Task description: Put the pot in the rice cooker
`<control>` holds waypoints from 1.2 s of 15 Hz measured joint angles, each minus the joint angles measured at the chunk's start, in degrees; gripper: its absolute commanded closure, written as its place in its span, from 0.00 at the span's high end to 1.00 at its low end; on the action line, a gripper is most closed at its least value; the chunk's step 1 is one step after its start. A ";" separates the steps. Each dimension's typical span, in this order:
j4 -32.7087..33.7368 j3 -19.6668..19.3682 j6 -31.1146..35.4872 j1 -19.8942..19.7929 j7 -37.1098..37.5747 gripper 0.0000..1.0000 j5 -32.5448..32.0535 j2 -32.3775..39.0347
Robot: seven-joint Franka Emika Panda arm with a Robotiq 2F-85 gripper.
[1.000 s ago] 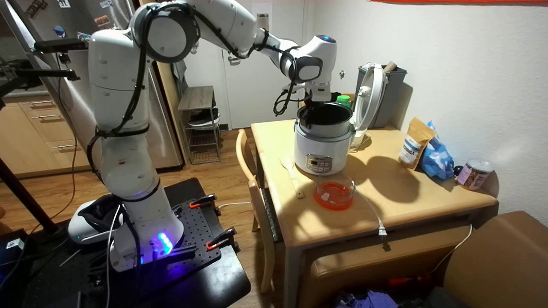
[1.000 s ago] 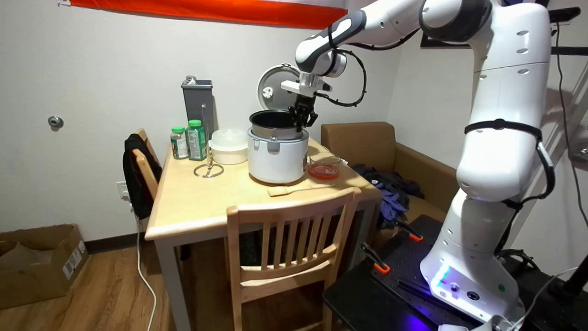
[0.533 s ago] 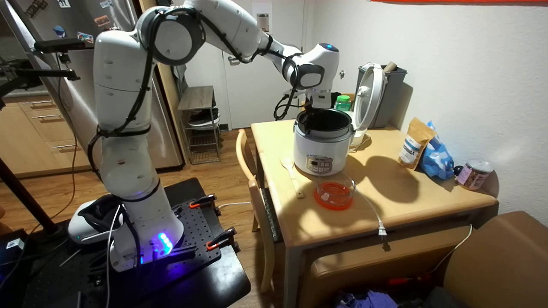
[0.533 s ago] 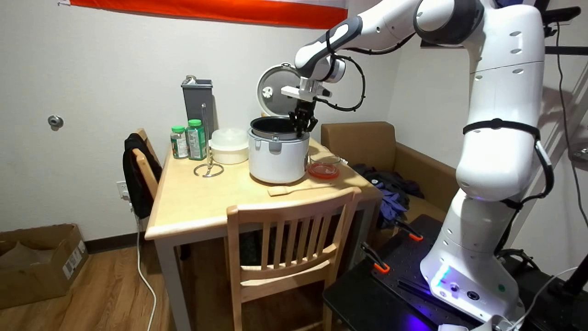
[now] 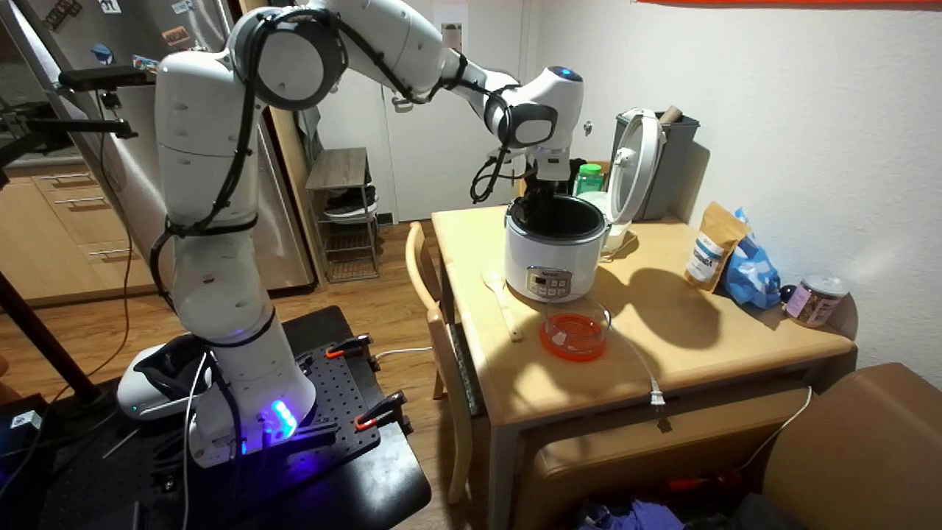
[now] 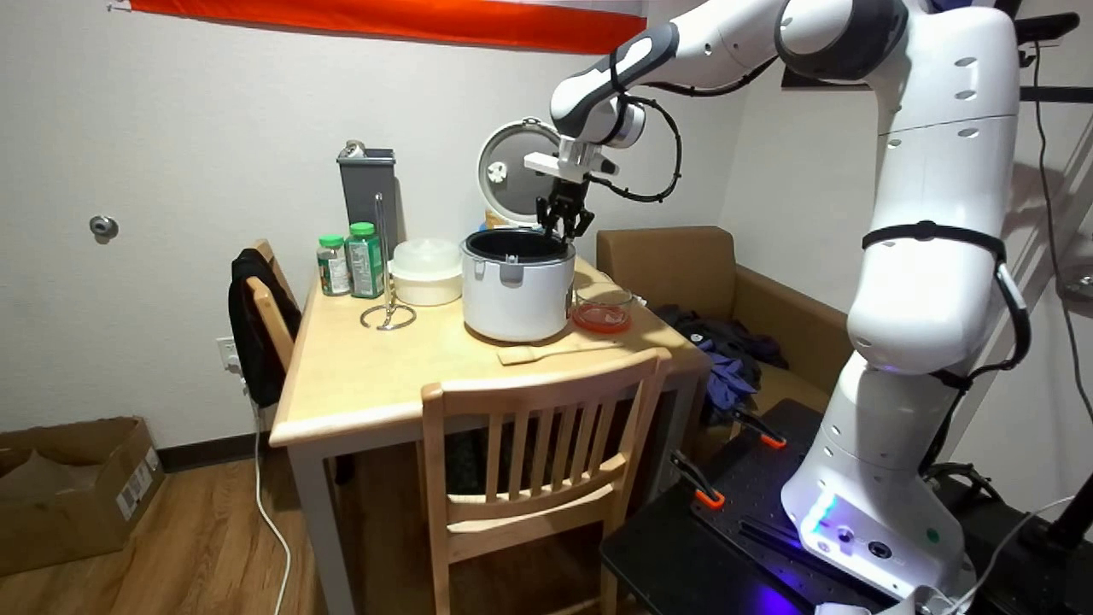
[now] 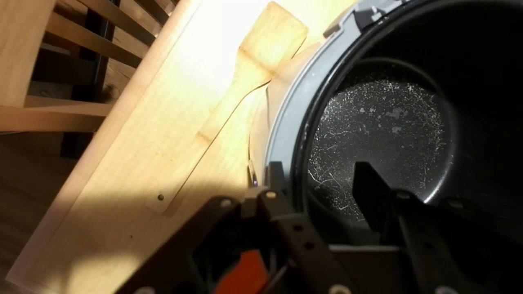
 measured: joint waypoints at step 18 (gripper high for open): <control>-8.97 3.50 -2.26 2.97 -3.35 1.00 -3.14 -20.32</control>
